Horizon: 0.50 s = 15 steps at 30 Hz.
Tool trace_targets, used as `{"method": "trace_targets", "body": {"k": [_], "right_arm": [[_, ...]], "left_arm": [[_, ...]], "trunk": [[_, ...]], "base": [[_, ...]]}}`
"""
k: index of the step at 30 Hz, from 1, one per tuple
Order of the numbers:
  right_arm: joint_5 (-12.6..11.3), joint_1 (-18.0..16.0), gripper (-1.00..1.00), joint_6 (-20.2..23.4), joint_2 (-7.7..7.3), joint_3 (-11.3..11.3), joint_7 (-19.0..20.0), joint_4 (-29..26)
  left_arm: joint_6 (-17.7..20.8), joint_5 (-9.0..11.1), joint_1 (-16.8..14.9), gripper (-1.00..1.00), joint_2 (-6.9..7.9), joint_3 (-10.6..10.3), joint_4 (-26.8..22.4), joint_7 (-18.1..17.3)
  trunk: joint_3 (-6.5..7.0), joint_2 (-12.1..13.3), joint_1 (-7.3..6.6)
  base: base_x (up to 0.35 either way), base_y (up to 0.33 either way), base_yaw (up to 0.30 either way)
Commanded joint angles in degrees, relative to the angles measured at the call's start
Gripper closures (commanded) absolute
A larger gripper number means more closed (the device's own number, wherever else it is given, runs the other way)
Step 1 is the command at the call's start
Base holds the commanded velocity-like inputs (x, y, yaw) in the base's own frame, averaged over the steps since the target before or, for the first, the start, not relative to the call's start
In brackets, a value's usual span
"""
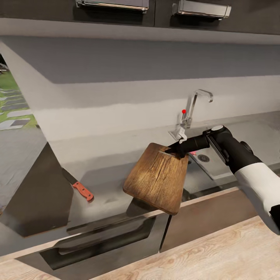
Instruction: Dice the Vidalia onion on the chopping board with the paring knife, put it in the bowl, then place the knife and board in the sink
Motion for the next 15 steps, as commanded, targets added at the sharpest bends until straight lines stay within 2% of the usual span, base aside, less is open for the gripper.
{"method": "trace_targets", "body": {"k": [1, 5, 9, 13, 15], "right_arm": [[-0.1, 0.0, 1.00, 0.5, -0.05, 0.1, -0.1, 0.0], [-0.2, 0.0, 1.00, 1.3, 0.01, -0.6, -1.0, 0.0], [-0.2, 0.0, 1.00, 5.7, 0.11, -3.9, -2.4, 0.0], [-0.2, 0.0, 1.00, 6.9, 0.15, -7.2, -5.1, 0.0], [-0.2, 0.0, 1.00, 7.0, 0.23, -7.5, -6.4, 0.0]], "left_arm": [[-0.1, 0.0, 0.0, -1.00, -0.02, 0.0, -0.1, 0.2], [-0.1, 0.0, 0.0, -1.00, -0.02, 0.0, 0.0, 0.2], [-0.1, 0.0, 0.0, -1.00, -0.02, -0.1, 0.0, 0.2], [-0.1, 0.0, 0.0, -1.00, -0.08, -0.1, 0.0, 0.2], [-0.1, -0.1, 0.0, -1.00, -0.07, -0.1, 0.0, 0.2]], "trunk": [[-0.04, 0.0, 0.00], [-0.04, 0.0, 0.00], [-0.04, 0.0, 0.00], [-0.04, 0.0, 0.00], [-0.04, 0.0, 0.00]], "base": [[-0.006, 0.008, -0.006], [-0.003, 0.004, -0.003], [0.000, 0.000, 0.000], [0.000, 0.000, 0.000], [0.000, 0.000, 0.000]]}}
